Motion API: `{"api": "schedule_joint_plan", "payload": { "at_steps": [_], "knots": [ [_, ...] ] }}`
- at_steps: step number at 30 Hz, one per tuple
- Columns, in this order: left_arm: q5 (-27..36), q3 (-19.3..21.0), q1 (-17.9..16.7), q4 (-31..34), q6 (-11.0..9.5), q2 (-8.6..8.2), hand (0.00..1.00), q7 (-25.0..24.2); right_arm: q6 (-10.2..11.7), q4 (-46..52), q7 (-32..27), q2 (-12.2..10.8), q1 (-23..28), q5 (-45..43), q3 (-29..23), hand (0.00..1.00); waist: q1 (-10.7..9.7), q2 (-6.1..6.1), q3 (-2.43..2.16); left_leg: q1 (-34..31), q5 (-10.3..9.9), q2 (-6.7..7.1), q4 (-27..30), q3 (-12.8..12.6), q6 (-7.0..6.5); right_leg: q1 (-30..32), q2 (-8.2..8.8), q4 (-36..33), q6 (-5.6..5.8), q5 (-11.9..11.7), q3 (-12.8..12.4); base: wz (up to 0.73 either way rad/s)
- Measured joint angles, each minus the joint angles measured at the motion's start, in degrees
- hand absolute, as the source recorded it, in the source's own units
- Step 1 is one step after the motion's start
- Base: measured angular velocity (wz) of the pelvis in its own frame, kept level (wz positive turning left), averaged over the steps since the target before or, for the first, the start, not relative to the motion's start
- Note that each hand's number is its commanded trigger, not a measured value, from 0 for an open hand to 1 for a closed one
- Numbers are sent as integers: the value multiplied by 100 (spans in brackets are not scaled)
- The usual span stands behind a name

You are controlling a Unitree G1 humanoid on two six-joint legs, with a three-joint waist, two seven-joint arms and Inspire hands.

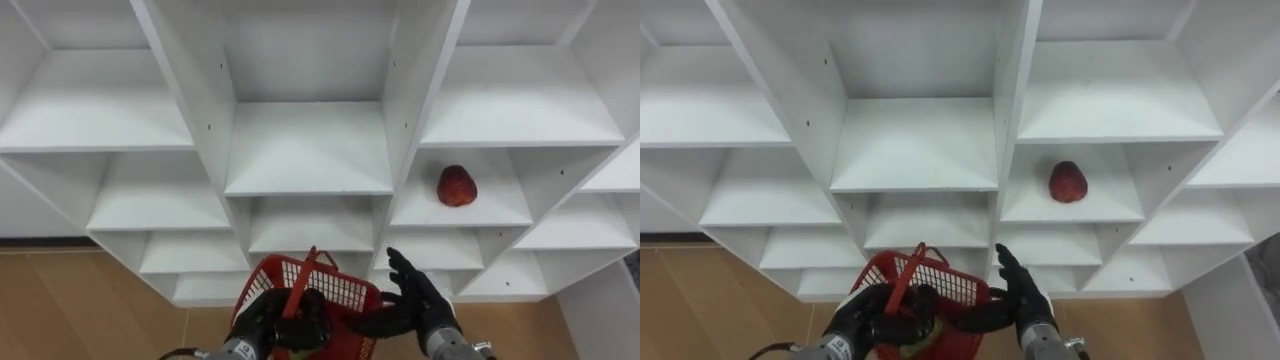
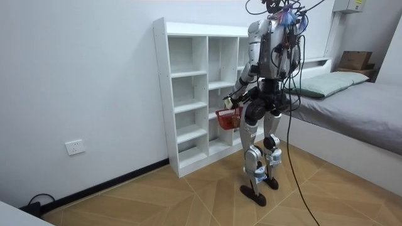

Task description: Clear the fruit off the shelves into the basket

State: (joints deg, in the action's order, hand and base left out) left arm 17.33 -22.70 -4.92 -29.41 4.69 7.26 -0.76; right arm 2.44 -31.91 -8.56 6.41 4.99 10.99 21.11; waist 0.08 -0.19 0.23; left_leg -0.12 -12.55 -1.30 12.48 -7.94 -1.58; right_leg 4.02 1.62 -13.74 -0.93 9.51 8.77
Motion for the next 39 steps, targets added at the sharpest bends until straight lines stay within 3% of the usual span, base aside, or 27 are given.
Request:
{"api": "schedule_joint_plan", "payload": {
  "at_steps": [6,13,22,28,32,39],
  "knots": [
    [124,112,-40,-2,0,-28,100,277,-80,294,-470,72,122,17,-122,0,-145,-17,-3,181,0,1,-91,-35,1,-113,-16,15,5,-3,-83,-8],
    [151,118,-35,0,-1,-30,100,427,-81,789,-923,72,362,-3,-275,0,-196,-11,1,354,-1,-2,-145,-146,2,-211,-74,21,12,-5,-195,-9],
    [354,231,-36,0,-2,-153,100,533,-77,1112,-1287,72,505,-40,-486,0,-233,-18,7,393,-1,6,-195,-146,2,-193,-100,12,16,-9,-267,-3],
    [348,262,-35,-2,-2,-96,100,530,-62,1140,-1638,110,516,-51,-552,0,-284,-66,29,391,-1,-1,-204,-139,2,-187,-99,14,15,-10,-259,0],
    [343,502,-34,-2,0,-90,100,511,-62,1217,-1836,111,515,-52,-718,0,-283,-164,54,383,-1,6,-204,-145,2,-188,-102,31,16,-10,-249,0],
    [271,859,-39,15,29,-1,100,498,-96,1239,-1973,192,489,-261,-955,0,-198,-330,-23,361,-1,-4,-205,-122,2,-201,-100,101,20,-20,-218,0]
  ]
}}
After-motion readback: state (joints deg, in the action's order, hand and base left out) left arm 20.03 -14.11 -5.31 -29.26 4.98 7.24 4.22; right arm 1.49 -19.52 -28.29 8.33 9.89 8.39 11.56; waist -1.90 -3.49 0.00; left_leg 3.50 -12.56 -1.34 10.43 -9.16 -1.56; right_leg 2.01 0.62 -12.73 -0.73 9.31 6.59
